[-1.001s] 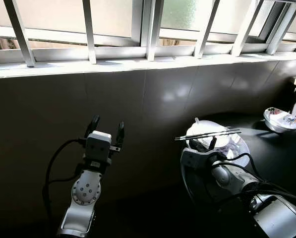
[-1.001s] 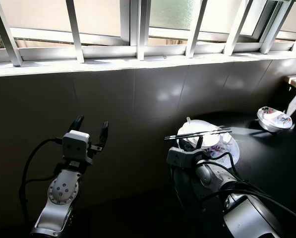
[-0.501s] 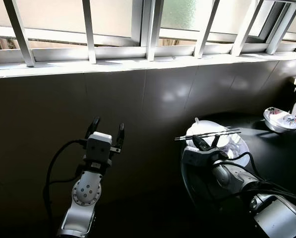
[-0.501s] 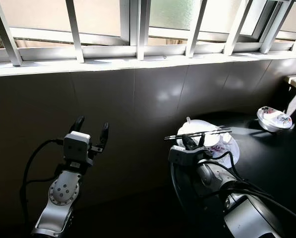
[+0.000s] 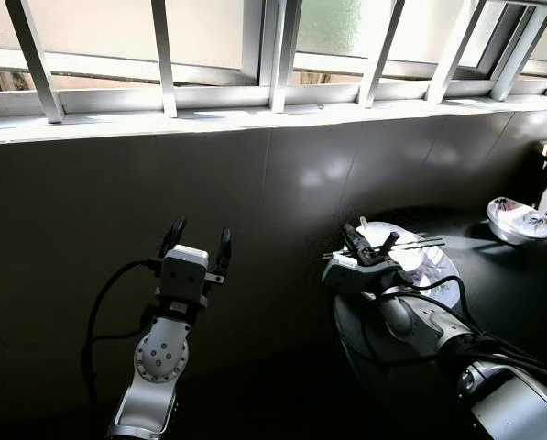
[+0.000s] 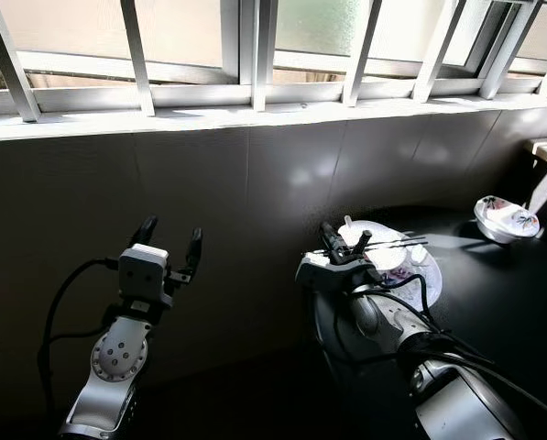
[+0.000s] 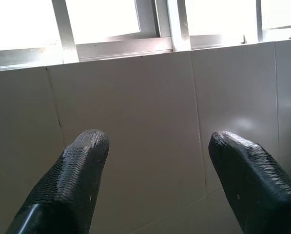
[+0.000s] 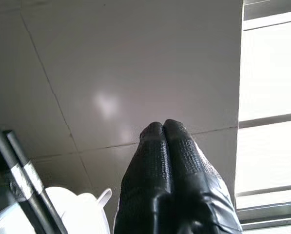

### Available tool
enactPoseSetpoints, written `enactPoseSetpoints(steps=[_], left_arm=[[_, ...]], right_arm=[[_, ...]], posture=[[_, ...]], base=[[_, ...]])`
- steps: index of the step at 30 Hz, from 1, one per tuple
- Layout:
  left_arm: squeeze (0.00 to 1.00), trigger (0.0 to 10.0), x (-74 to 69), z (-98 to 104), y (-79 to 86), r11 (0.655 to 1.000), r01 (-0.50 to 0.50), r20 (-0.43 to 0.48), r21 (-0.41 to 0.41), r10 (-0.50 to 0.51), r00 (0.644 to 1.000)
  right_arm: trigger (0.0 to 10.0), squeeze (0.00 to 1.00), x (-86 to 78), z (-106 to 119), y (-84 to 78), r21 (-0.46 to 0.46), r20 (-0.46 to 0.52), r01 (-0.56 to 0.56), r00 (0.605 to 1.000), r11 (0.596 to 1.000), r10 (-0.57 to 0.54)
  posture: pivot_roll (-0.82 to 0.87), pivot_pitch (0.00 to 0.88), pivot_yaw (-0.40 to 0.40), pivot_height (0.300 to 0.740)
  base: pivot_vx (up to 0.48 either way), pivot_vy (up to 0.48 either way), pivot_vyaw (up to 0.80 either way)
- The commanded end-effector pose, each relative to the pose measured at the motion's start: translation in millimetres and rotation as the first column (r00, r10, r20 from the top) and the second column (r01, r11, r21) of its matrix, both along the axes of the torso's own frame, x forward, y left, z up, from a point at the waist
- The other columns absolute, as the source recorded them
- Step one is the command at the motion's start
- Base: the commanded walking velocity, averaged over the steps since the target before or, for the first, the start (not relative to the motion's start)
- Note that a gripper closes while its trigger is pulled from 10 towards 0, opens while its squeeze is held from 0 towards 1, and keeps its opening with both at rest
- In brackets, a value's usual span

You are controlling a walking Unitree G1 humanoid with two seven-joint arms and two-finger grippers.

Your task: Kitchen organization

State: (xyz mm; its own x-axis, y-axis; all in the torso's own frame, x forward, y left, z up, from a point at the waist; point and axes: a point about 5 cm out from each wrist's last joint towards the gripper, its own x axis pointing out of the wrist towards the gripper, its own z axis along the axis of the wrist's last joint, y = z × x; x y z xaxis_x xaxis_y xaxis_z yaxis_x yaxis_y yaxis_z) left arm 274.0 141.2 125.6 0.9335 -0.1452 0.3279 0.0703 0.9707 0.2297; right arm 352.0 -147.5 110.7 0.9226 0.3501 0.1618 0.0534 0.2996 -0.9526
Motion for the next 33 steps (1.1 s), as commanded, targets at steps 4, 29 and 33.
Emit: enactPoseSetpoints(steps=[4,29,33], left_arm=[[0.0,10.0,-0.1,-3,-3.6,1.0,0.011,-0.01,0.0,-0.011,1.0],[0.0,10.0,4.1,-5,5.0,0.999,-0.02,-0.054,-0.049,0.017,0.998],[0.0,10.0,3.0,-3,3.5,0.999,-0.005,-0.036,-0.035,0.003,0.999]], right_arm=[[10.0,0.0,-1.3,14,8.8,0.201,0.034,-0.012,0.999,0.98,0.005],[10.0,1.0,-26.5,20,21.3,0.51,0.025,-0.104,0.994,0.854,0.106],[10.0,0.13,-23.0,12,19.1,0.556,-0.053,-0.005,0.998,0.831,0.042]], posture=[[0.05,0.0,-0.091,0.74],[0.04,0.0,-0.081,0.74],[0.04,0.0,-0.081,0.74]], base=[[0.0,0.0,0.0],[0.0,0.31,0.0],[0.0,0.0,0.0]])
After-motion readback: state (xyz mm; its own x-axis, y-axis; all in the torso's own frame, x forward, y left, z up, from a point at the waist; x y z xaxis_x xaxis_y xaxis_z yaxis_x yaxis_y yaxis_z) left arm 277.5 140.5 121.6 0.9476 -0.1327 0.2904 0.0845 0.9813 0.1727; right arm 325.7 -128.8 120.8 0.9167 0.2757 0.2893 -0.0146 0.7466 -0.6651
